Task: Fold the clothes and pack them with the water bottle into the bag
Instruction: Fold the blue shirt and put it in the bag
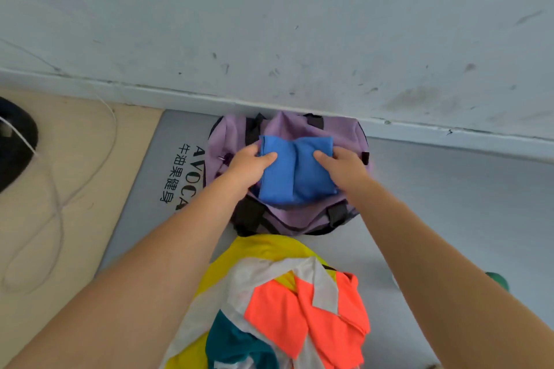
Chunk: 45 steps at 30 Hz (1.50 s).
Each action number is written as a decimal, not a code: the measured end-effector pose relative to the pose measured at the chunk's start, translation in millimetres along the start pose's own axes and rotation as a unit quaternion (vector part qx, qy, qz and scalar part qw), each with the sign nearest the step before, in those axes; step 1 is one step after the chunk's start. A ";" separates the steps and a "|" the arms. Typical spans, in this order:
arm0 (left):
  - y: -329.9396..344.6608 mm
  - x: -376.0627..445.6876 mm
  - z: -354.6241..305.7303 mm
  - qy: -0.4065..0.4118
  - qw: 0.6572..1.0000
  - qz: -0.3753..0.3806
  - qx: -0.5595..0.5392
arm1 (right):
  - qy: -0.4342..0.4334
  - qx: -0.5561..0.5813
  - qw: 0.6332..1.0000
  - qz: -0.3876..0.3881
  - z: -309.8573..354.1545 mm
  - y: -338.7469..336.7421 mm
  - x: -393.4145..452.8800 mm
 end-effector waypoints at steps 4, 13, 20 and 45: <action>0.4 15.2 47.7 -0.083 0.993 0.002 0.089 | 0.076 -0.103 0.992 0.013 -41.6 8.8 23.4; -33.4 40.3 19.3 0.076 0.983 -0.097 0.139 | -0.024 -0.076 0.996 -0.050 -13.4 -6.7 56.3; -46.4 50.7 13.3 0.068 0.974 -0.174 0.128 | -0.049 -0.059 0.994 -0.072 -11.6 -6.7 61.3; -43.9 -42.7 -17.7 0.250 0.839 -0.169 0.454 | -0.221 -0.363 0.905 -0.028 23.0 -8.5 -34.9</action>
Point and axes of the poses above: each hand's wrist, its own x-axis towards the middle knuckle, its own y-axis out of the palm, z = x × y, the point moved 9 cm from there along x, towards the middle knuckle, and after that the axes turned 12 degrees about x, right-handed, at the moved point
